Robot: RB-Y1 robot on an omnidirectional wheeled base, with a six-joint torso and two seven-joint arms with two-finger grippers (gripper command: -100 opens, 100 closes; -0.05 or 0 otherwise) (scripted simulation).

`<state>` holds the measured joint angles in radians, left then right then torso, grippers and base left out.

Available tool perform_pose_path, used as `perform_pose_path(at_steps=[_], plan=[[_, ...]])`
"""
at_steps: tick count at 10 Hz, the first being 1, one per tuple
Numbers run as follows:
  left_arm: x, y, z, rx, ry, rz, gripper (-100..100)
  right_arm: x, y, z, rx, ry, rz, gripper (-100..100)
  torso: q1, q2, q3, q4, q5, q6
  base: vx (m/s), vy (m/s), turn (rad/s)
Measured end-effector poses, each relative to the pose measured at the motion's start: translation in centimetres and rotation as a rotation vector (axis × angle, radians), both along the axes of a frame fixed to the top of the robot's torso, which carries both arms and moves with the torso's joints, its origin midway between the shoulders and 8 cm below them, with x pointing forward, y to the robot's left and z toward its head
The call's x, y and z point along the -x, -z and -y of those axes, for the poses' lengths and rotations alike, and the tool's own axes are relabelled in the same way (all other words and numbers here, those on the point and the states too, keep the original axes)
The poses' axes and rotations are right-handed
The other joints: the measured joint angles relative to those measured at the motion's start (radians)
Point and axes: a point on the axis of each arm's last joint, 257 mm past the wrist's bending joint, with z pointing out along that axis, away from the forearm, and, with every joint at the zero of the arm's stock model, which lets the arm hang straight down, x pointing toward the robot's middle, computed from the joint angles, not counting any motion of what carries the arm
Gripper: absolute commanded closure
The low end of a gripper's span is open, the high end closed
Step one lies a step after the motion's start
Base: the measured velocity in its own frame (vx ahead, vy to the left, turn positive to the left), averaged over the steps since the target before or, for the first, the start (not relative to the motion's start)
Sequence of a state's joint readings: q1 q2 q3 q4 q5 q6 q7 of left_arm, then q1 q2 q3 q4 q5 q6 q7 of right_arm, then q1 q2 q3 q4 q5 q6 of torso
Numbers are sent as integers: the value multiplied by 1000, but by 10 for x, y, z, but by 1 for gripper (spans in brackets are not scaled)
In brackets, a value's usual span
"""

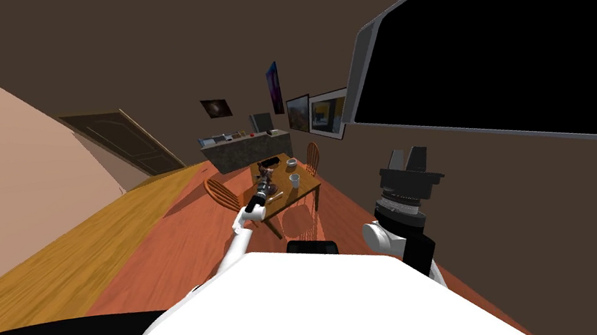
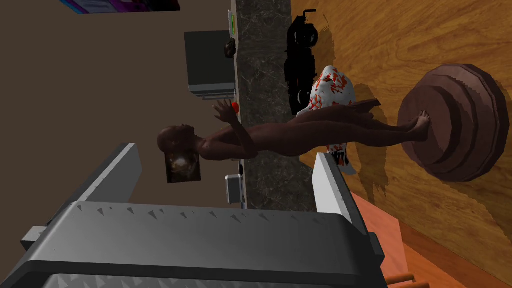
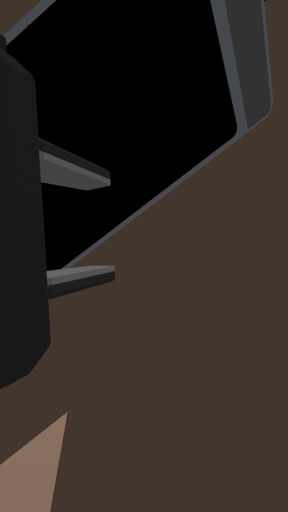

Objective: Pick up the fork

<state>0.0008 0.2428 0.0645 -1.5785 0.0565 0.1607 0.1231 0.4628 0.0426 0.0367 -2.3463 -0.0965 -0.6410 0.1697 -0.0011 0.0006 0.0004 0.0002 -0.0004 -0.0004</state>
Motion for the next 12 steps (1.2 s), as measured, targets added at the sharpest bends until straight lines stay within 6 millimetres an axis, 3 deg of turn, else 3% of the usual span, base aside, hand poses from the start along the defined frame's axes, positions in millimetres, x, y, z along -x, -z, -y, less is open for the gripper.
perform_pose_path(at_steps=[5, 12], plan=[[-9, 50, -21, 0, -49, -171, -100, 0, 0, 0, 0, 0, 0, 0, 1, -1, 0, 0, 0, -1, 2, -14, -35], [-13, 98, -45, 13, -103, -348, -100, 0, 0, 0, 0, 0, 0, 0, 2, -1, -1, 0, 0, 0, 12, -4, -23]])
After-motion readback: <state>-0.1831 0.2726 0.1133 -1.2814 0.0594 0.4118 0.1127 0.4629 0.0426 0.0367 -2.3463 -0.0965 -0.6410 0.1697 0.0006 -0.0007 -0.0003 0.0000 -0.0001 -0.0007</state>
